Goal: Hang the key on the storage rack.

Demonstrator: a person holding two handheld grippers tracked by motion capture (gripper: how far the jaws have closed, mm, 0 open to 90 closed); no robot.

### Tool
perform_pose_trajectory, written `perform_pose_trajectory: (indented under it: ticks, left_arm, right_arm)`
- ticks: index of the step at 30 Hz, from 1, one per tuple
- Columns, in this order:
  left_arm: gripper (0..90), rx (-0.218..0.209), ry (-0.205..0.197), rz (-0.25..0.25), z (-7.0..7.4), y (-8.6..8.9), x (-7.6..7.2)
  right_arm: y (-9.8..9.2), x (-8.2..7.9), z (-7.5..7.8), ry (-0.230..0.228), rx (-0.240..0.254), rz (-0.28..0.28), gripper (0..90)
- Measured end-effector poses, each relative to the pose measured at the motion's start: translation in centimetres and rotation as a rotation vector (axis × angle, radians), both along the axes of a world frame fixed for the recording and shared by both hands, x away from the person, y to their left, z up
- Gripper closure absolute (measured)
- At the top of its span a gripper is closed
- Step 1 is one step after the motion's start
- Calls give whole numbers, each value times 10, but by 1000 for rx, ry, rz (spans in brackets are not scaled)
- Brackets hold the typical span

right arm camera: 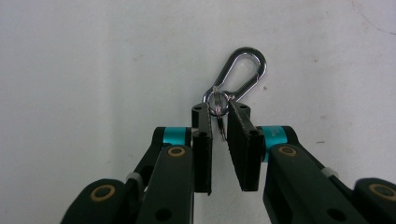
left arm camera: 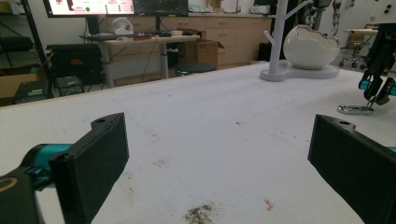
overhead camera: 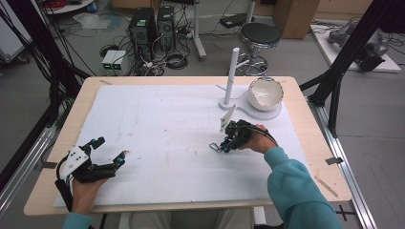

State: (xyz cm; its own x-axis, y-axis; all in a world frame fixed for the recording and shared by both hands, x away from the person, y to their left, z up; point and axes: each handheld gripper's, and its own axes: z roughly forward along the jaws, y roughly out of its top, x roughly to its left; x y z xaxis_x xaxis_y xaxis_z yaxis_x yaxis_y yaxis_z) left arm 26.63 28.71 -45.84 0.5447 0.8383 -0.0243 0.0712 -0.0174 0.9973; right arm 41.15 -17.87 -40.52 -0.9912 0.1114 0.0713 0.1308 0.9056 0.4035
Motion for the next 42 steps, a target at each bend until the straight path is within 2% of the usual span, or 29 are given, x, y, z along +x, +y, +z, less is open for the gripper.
perform_pose_trajectory:
  ticks: [1,7,10,15,24,27,29,30,35,37,38,40,42]
  left_arm:
    - [56,1,0,-1,0,0,0]
    - [56,0,0,0,0,0,0]
    - [56,-1,0,0,0,0,0]
    - [56,-5,2,-1,0,0,0]
    - [56,-5,1,0,0,0,0]
    - [56,-4,1,0,0,0,0]
    - [56,-4,1,0,0,0,0]
    - [56,-4,1,0,0,0,0]
    - [56,-5,1,0,0,0,0]
    - [56,-6,2,0,0,0,0]
    - [56,-6,2,0,0,0,0]
    - [56,-6,1,0,0,0,0]
    - [56,-6,1,1,0,0,0]
  right_arm:
    - [0,1,0,-10,5,5,802]
    - [0,-1,1,-4,0,-4,829]
    - [1,-1,1,-16,4,6,867]
    - [4,-2,2,-30,-1,10,878]
    - [2,-3,6,-25,25,-26,890]
    - [-2,-2,11,4,85,-59,892]
    - [-3,-2,13,4,95,-65,892]
    - [-5,-1,15,-3,116,-72,892]
    - [-14,2,31,23,217,-161,892]
    - [-18,4,37,29,241,-184,892]
    - [-22,6,44,25,272,-207,893]
    - [-23,7,48,30,277,-219,892]
    - [-27,10,57,9,305,-239,892]
